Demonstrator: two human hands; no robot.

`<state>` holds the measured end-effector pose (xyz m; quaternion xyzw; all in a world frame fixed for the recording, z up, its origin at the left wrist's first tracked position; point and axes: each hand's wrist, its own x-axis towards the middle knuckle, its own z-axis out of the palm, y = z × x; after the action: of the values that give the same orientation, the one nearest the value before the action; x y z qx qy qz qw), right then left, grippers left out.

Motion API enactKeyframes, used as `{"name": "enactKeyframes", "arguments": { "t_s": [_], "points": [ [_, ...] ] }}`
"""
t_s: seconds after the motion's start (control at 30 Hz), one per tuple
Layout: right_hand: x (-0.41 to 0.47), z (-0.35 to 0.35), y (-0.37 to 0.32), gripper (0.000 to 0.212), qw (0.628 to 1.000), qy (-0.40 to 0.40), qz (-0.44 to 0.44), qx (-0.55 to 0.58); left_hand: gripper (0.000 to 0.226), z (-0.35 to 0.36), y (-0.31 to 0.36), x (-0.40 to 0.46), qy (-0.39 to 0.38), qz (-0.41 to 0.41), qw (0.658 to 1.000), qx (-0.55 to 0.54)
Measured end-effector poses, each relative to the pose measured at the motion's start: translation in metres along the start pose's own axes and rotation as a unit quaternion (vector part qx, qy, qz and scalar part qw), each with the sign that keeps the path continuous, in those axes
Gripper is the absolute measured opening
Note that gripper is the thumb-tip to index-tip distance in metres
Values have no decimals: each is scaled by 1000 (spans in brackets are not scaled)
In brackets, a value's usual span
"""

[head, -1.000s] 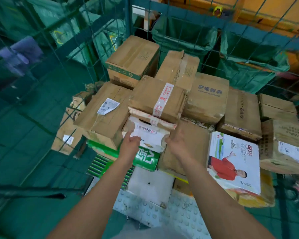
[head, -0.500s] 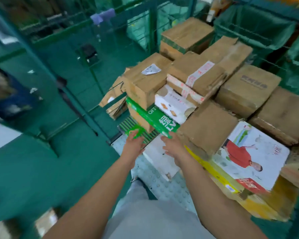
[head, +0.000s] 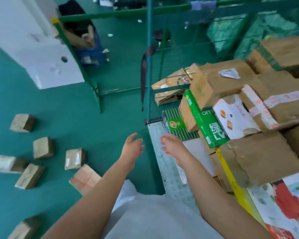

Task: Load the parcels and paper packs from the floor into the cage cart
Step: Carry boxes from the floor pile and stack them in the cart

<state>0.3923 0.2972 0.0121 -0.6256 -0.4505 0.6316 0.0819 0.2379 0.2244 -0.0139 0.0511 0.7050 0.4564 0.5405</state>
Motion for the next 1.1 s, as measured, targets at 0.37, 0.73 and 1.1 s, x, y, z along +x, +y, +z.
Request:
{"name": "enactKeyframes", "arguments": {
  "t_s": [0.37, 0.73, 1.1],
  "points": [
    [31, 224, -83, 36, 964, -177, -7, -200, 33, -212, 11, 45, 172, -22, 970, -173],
    [38, 420, -156, 24, 891, -297, -57, -337, 35, -377, 36, 61, 291, -3, 909, -297],
    [45, 517, -173, 30, 801, -386, -52, -454, 35, -432, 5, 57, 385, -76, 825, -406]
  ]
}}
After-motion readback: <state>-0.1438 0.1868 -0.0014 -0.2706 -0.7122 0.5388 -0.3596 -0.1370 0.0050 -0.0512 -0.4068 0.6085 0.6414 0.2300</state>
